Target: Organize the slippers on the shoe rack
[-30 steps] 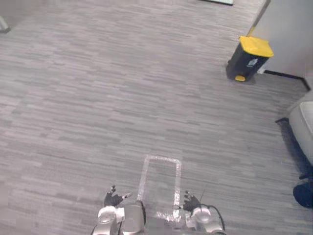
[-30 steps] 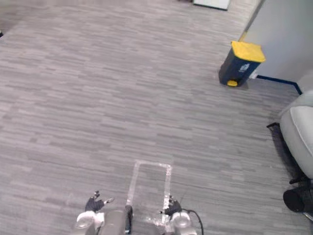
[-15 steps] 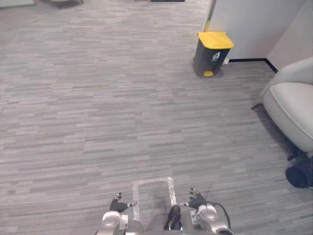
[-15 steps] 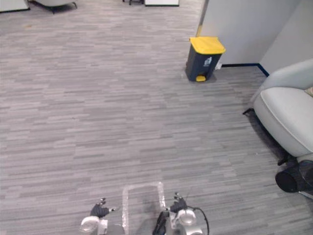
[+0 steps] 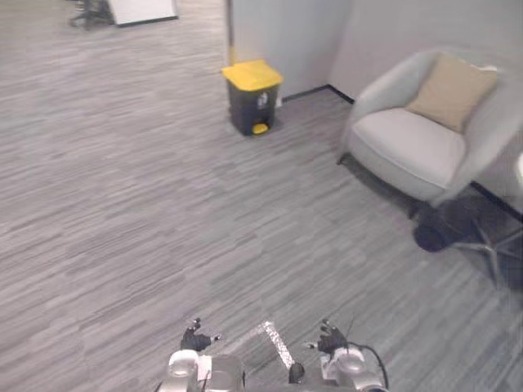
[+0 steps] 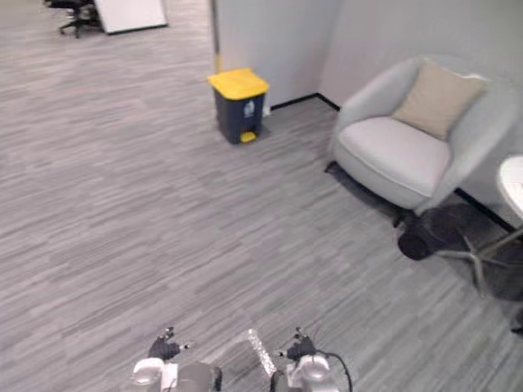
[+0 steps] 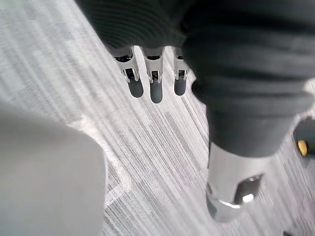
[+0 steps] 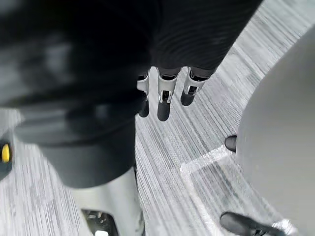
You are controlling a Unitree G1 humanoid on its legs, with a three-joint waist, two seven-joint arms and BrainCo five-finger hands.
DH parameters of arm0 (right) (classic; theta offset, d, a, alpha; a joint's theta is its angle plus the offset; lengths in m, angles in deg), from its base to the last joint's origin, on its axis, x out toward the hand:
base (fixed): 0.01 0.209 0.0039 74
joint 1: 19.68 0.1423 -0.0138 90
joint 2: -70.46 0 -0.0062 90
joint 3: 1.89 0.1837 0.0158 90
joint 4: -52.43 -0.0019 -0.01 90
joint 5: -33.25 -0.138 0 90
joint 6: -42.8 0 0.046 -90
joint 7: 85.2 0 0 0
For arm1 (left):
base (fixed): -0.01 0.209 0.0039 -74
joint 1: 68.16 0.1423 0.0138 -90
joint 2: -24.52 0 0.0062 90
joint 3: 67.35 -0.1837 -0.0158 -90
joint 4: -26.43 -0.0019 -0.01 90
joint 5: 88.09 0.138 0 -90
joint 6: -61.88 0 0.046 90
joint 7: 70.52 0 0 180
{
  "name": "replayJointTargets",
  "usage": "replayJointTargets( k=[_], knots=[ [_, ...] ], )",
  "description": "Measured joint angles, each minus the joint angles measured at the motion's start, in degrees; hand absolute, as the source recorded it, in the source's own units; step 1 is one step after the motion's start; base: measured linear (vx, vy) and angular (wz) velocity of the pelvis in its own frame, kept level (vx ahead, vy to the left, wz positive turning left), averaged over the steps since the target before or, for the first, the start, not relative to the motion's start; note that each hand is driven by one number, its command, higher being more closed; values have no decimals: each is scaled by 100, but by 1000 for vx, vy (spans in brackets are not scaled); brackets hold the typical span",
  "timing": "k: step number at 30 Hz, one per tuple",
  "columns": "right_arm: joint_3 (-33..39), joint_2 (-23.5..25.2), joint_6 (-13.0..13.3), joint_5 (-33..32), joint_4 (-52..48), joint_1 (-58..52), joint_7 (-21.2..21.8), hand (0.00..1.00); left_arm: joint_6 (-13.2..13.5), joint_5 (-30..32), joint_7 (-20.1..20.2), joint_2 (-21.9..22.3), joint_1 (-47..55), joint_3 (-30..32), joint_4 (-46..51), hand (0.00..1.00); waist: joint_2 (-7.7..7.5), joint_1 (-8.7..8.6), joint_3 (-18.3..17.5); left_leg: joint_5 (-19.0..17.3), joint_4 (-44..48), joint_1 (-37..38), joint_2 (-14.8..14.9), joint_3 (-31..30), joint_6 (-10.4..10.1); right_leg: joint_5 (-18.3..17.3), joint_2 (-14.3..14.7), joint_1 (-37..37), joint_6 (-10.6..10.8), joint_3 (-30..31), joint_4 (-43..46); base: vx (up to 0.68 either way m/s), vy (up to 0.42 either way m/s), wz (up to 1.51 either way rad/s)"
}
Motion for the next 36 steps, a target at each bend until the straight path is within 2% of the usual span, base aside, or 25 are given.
replayJointTargets(
  k=[1, 3, 5, 7, 9, 11, 12, 13, 14, 16, 17, 18, 19, 20, 21, 22, 23, 24, 25, 27, 28, 32, 36],
  knots=[
    [2, 39, 0, 34, -4, -6, 23, 0, 6, 1, 0, 3, -2, 31, -36, 0, -4, 17, -7, 32, -149, 155, 34, 312, 56, -45, -126, -88, 18, -302, 195, 62, 151, -116],
    [-10, 86, 4, 164, 4, 11, 56, 0, 15, -4, 2, 10, 4, 37, -79, 0, 11, 24, 2, 56, -348, 487, 102, 836, 96, -109, -467, -101, -10, -1379, 605, 57, 126, -129],
    [-61, 90, 8, 171, 32, 24, 80, 0, 20, -3, 7, -4, 11, 11, -168, 0, 20, 17, 4, 57, -459, 738, 181, 1330, 98, -208, -920, 36, -179, -2973, 892, 44, 47, -125],
    [-89, 50, 8, 174, 121, 105, 89, 0, 28, -2, 20, -37, -4, -59, -207, 0, 0, -7, -1, 57, -562, 796, 210, 1542, 98, -288, -1045, 46, -171, -3811, 847, 22, -64, -96],
    [-88, -113, 15, 177, 268, 242, 93, 0, 29, -12, 27, -1, -51, -125, -269, 0, 84, -42, 40, 88, -742, 890, 240, 1559, 46, -225, -983, -22, -243, -4031, 814, 19, -86, -56],
    [-85, -253, 9, 179, 312, 254, 91, 0, 33, -24, 38, 22, -66, -205, -274, 0, 152, -46, 63, 174, -878, 925, 288, 1563, -60, -107, -748, 19, -294, -3955, 491, 16, -76, -30],
    [-82, -378, 7, 176, 435, 274, 93, 0, 63, -24, 49, 54, -63, -264, -267, 0, 261, -14, 26, 222, -919, 913, 390, 1533, -120, 60, -509, 100, -340, -3867, 81, 20, -75, -26],
    [-82, -393, 5, 177, 470, 286, 91, 0, 68, -24, 53, 58, -55, -262, -266, 0, 266, -14, 28, 223, -894, 898, 419, 1539, -121, 101, -447, 132, -340, -3848, -46, 24, -110, -33],
    [-82, -409, 4, 176, 511, 289, 86, 0, 73, -26, 63, 61, -49, -264, -246, 0, 263, -11, 37, 203, -693, 813, 549, 1558, -149, 218, -267, 235, -327, -3784, -384, 1, -87, -28],
    [-82, -445, 3, 173, 516, 289, 85, 0, 73, -28, 106, 58, -48, -250, -147, 0, 292, 20, 89, 4, 232, 492, 840, 1548, -245, 408, 41, 431, -331, -3585, -898, -36, -115, -53],
    [-90, -465, 5, 170, 517, 295, 81, 0, 75, -26, 120, 67, -45, -246, -83, 0, 349, 47, 133, -82, 796, 305, 1015, 1556, -220, 460, 188, 503, -353, -3426, -1056, -74, -99, -111],
    [-133, -518, 5, 169, 510, 359, 63, 0, 90, -32, 135, 103, -39, -240, 5, 0, 451, 143, 193, -220, 1860, -187, 1220, 1344, -67, 510, 412, 521, -411, -2952, -1136, -55, -44, -106],
    [-137, -550, 3, 169, 513, 359, 56, 0, 93, -31, 137, 125, -41, -239, 9, 0, 479, 147, 196, -301, 1944, -260, 1155, 1124, -35, 515, 448, 502, -414, -2826, -1129, -10, 30, -124],
    [-136, -578, -9, 165, 523, 355, 40, 0, 96, -36, 130, 170, -41, -201, 37, 0, 549, 176, 211, -414, 1807, -301, 957, 640, -74, 516, 487, 490, -416, -2574, -1127, 15, 102, -132],
    [-122, -636, -16, 157, 540, 344, 13, 0, 103, -52, 116, 198, -16, -119, 83, 0, 584, 211, 231, -492, 1286, -288, 588, -9, -151, 516, 500, 468, -418, -2215, -1136, 12, 95, -128],
    [-120, -644, -17, 157, 540, 343, 5, 0, 103, -52, 115, 196, -14, -119, 91, 0, 584, 212, 234, -492, 1135, -290, 513, -164, -150, 517, 500, 463, -418, -2141, -1145, -3, 97, -126],
    [-120, -657, -18, 157, 534, 339, -13, 0, 93, -57, 110, 195, -8, -112, 118, 0, 594, 214, 238, -483, 670, -279, 306, -624, -160, 517, 503, 433, -418, -1949, -1161, -29, 95, -88],
    [-119, -658, -18, 157, 515, 329, -16, 0, 95, -101, 111, 198, 5, -93, 146, 0, 602, 238, 245, -317, 439, -267, 203, -887, -267, 522, 510, 386, -411, -1810, -1187, -29, 117, -125],
    [-125, -687, -12, 160, 482, 263, -16, 0, 99, -203, 107, 230, 56, -72, 172, 0, 687, 308, 179, -186, 137, -95, 113, -922, -170, 623, 592, 481, -299, -1647, -1362, 44, 138, -109],
    [-102, -637, 2, 161, 469, 225, -11, 0, 98, -261, 102, 175, 65, -31, 140, 0, 484, 280, 115, -95, -60, 50, 5, -816, -97, 783, 467, 523, -255, -1563, -1493, 130, 155, -68],
    [-6, -621, -1, 162, 465, 179, -16, 0, 90, -256, 105, 190, 27, 12, 107, 0, 480, 288, 150, -74, -96, 209, -21, -694, -84, 1021, 403, 611, -325, -1524, -1491, 107, 151, -32],
    [217, -590, 6, 140, 424, 15, -24, 0, 75, -254, 96, 274, 80, 134, -28, 0, 475, 255, -26, 95, -774, 756, -74, -559, 58, 929, 329, 817, -250, -1416, -1556, 180, 82, -17],
    [438, -583, -1, 96, 433, -35, -35, 0, 75, -253, 99, 361, 77, 153, -75, 0, 500, 231, -115, 103, -785, 847, -105, -579, 66, 911, 333, 873, -238, -1392, -1650, 173, 41, -7]
  ],
)
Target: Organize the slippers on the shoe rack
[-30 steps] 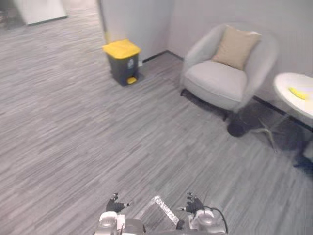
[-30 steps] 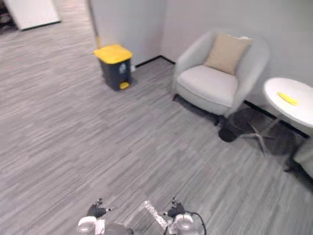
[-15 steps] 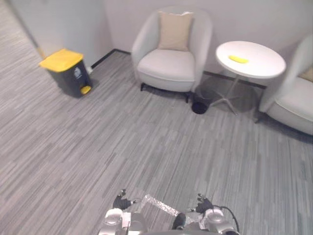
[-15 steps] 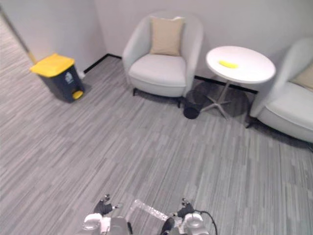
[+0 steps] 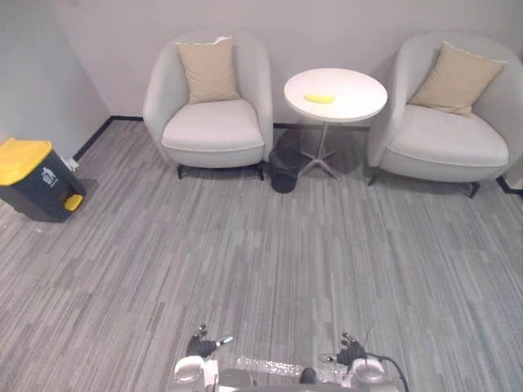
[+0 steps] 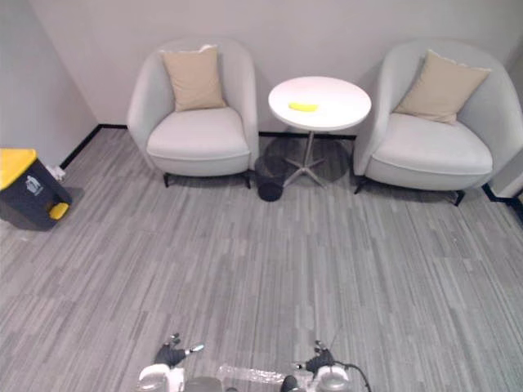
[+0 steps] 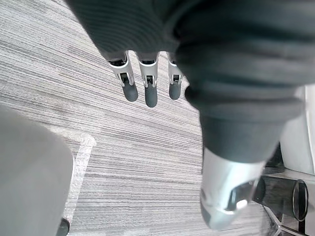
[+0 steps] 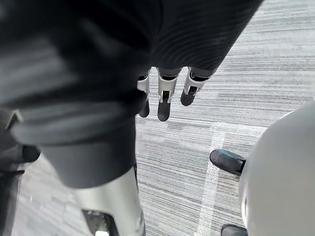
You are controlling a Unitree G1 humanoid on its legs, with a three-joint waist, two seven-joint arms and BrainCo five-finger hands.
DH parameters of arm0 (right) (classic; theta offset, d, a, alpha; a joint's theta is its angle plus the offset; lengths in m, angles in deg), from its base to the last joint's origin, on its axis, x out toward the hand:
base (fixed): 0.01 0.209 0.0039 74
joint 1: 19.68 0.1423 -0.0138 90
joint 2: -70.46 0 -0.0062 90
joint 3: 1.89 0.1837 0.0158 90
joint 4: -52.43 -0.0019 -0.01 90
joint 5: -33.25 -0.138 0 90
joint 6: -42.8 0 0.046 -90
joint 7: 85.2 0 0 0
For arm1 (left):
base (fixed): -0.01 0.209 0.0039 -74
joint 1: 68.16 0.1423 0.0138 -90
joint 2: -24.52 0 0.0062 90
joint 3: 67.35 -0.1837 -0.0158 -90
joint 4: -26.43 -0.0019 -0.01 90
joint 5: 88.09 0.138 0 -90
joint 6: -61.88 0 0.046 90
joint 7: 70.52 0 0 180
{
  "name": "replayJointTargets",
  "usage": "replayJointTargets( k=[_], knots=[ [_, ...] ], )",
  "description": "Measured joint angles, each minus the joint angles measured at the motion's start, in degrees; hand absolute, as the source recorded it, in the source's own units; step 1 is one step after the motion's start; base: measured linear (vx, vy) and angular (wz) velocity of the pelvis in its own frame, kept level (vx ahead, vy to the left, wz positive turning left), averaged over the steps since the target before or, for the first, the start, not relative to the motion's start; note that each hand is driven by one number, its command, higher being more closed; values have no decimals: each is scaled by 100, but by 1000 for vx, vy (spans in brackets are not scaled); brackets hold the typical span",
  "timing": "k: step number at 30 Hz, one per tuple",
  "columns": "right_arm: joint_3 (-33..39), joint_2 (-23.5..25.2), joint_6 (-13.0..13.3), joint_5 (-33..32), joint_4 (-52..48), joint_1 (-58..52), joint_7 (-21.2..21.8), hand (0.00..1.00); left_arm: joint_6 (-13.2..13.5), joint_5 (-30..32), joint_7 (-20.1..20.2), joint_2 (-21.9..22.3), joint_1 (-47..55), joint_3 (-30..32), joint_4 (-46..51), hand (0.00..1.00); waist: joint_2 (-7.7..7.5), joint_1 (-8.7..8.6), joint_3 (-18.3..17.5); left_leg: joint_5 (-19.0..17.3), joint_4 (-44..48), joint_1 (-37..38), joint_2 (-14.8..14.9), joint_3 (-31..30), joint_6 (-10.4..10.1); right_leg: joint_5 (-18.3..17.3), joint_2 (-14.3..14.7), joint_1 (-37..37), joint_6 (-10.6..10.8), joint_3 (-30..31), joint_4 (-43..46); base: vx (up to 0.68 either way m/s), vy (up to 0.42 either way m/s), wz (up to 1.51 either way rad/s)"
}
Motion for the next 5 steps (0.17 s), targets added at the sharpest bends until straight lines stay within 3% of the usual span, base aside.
replayJointTargets(
  k=[5],
  knots=[
    [243, 26, 1, -175, 2, -71, 3, 0, 2, 5, 10, -6, 8, 27, -74, 0, -59, -27, -66, 1, -10, 120, -105, -63, 3, -78, -86, 127, 113, -32, -8, 66, 35, 0]
  ],
)
